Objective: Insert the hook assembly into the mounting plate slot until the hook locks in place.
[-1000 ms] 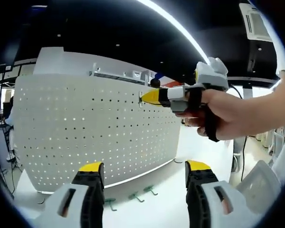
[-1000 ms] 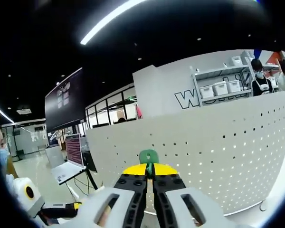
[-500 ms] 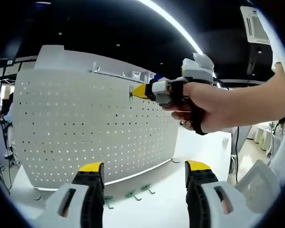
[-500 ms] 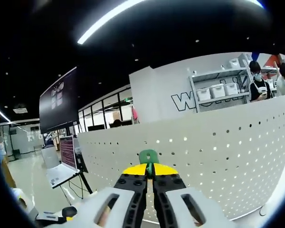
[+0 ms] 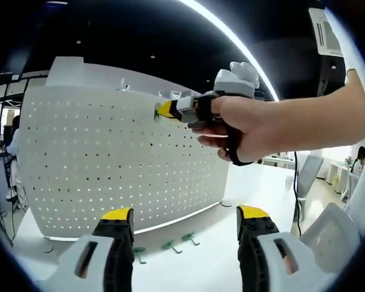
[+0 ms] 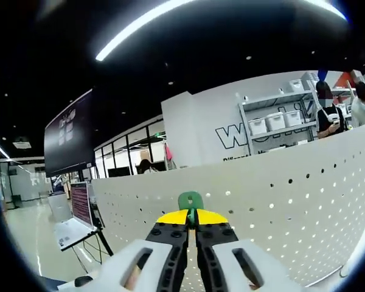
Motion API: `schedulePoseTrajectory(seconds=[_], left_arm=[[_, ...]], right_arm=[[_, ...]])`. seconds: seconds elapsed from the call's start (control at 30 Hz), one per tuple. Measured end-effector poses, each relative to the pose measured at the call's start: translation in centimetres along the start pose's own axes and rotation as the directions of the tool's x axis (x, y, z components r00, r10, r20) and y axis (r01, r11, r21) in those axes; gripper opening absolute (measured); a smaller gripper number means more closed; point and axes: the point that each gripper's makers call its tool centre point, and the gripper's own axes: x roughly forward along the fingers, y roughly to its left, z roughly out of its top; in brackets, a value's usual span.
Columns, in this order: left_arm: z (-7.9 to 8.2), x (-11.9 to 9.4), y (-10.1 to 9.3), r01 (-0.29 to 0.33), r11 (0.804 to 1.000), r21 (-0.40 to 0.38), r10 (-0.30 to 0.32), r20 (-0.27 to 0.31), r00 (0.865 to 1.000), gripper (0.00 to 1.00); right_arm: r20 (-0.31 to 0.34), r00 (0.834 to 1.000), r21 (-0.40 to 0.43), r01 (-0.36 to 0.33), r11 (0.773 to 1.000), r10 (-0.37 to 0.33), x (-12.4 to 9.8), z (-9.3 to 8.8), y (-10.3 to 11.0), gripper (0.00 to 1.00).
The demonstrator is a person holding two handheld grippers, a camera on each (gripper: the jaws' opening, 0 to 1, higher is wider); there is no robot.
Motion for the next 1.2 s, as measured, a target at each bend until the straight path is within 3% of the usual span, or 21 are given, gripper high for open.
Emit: schedulePoseTrajectory(seconds=[0.6,1.2], left_arm=[[-0.8,-0.5,0.3,-0.012,1.000,-0.004,0.012,-0.015,1.000,0.70],[-1.2,-0.7,1.2,-0.035,0.999,-0.016,0.035,-0.023,0.999,0.70]], right_arm=[[-0.002,1.000,-0.024,0.008,1.000,-0.008,2.3,-0.3,-0.1,0.00],[-0.007,1.000,-0.025,0.023,0.999,-0.023,3.1,-0.8,0.0,0.01]])
